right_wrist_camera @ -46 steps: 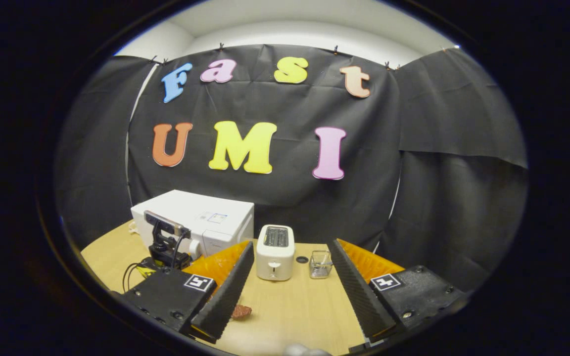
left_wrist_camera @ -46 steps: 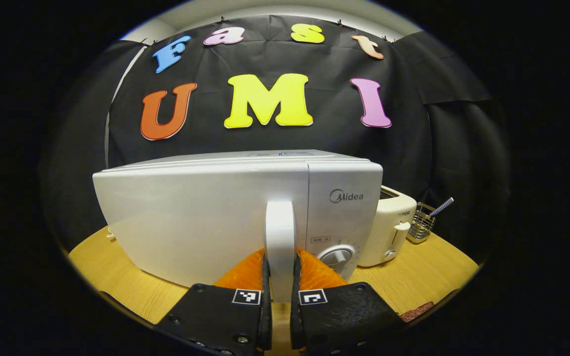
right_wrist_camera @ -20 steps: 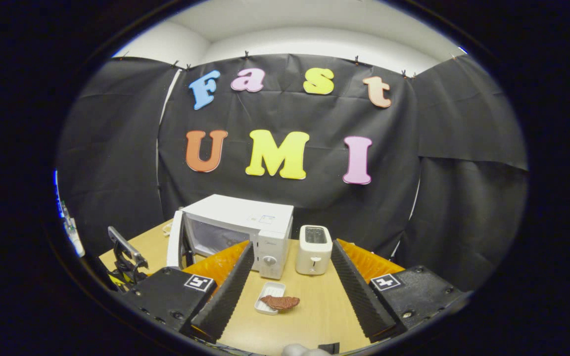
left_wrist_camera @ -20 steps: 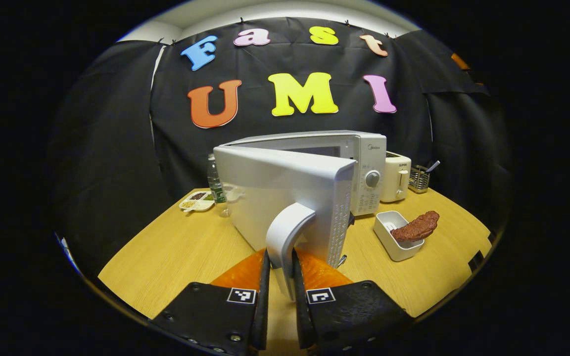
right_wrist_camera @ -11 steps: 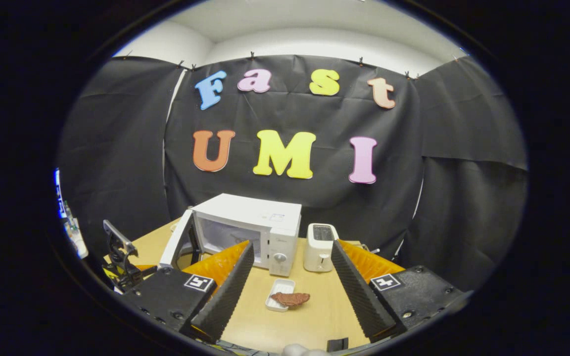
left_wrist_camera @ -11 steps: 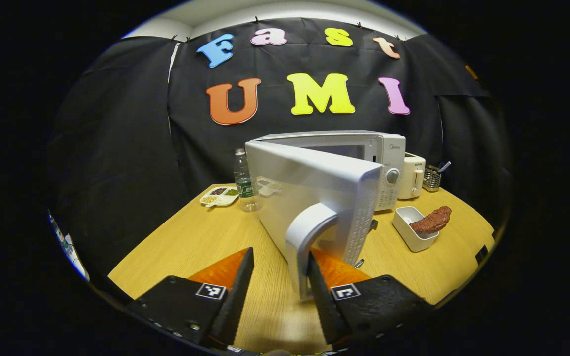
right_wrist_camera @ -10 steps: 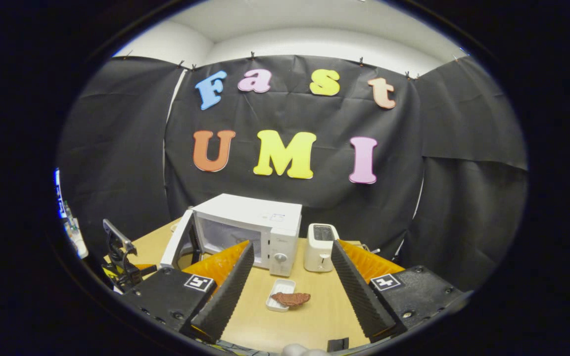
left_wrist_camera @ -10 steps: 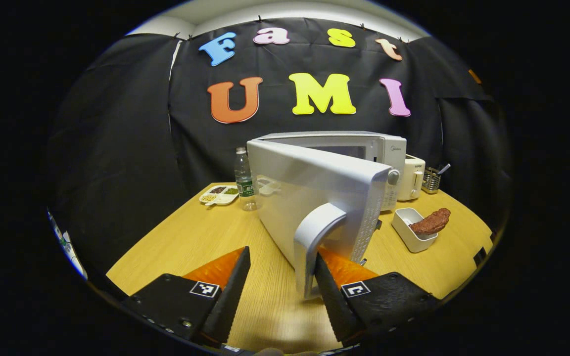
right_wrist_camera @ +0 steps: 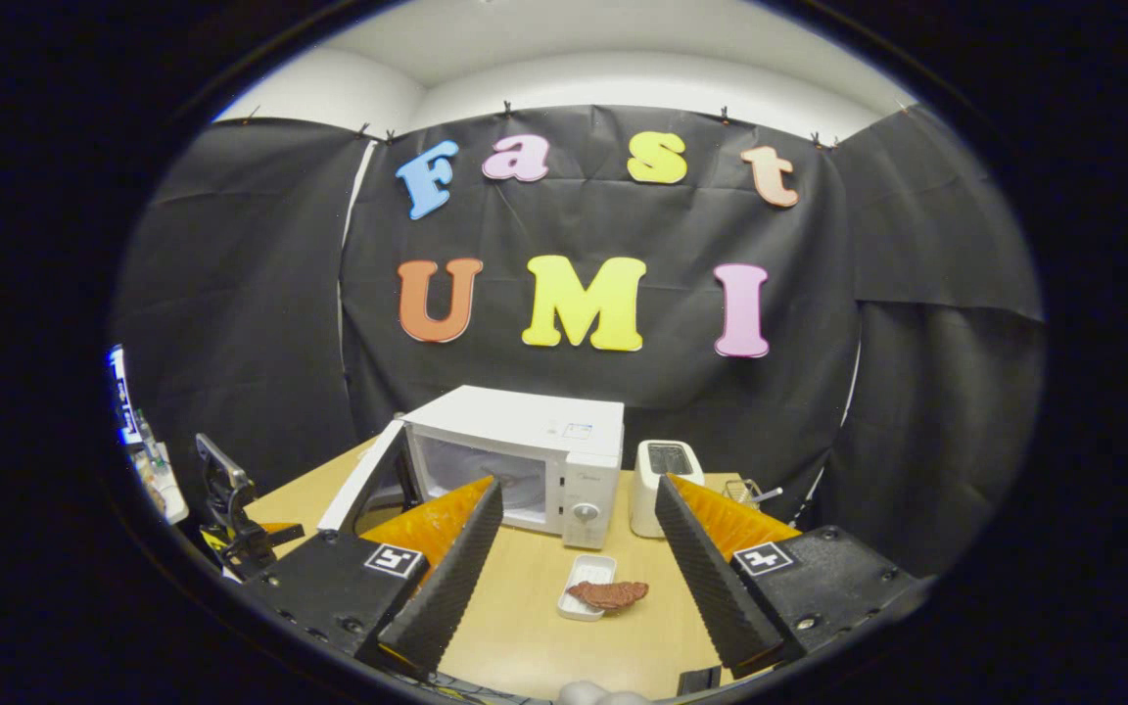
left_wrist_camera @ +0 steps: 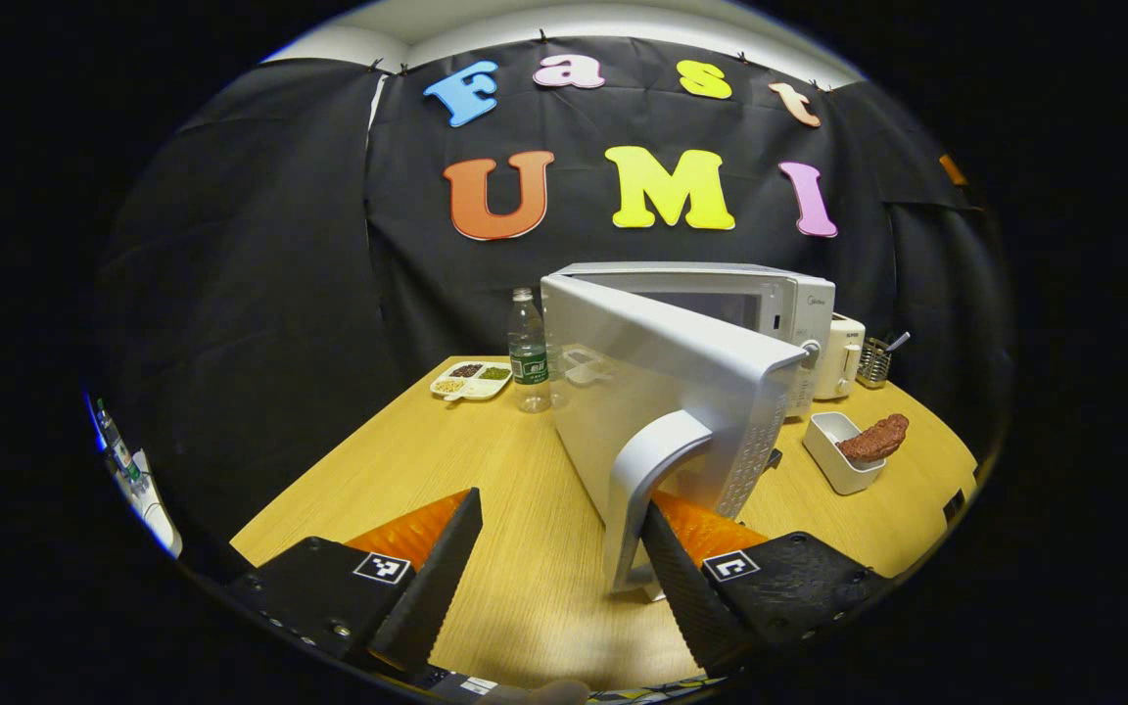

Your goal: Open the microwave oven with the left hand, put the food in, and close the microwave oven.

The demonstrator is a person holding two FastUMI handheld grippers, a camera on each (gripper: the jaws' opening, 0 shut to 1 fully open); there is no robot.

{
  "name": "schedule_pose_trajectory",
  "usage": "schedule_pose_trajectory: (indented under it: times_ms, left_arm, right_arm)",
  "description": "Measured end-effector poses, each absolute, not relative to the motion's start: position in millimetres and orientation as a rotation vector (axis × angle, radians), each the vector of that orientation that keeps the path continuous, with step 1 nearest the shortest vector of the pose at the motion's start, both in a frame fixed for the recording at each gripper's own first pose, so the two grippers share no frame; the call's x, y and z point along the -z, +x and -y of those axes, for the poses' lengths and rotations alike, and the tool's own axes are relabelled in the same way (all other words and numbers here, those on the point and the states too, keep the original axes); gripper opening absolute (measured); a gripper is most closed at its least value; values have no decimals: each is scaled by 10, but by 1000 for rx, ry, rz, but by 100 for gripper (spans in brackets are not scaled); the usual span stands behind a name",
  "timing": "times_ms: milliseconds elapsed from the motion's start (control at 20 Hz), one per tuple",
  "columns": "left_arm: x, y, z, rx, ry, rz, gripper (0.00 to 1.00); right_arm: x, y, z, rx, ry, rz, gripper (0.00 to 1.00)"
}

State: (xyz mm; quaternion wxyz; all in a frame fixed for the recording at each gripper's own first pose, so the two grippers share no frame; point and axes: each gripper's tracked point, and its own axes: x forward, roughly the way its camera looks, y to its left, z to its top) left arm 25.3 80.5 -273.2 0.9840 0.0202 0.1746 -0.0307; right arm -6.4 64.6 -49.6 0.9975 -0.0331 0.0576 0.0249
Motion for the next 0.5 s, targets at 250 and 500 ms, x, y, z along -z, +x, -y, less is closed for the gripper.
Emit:
schedule_pose_trajectory:
  times_ms: [250, 500]
  left_arm:
    - [2740, 220, -984, 75, 2, -358, 95]
    - [2677, 146, -1107, 94, 27, -326, 95]
  right_arm:
    - [560, -49, -777, -66, -70, -131, 100]
    - [544, -50, -893, -76, -84, -128, 100]
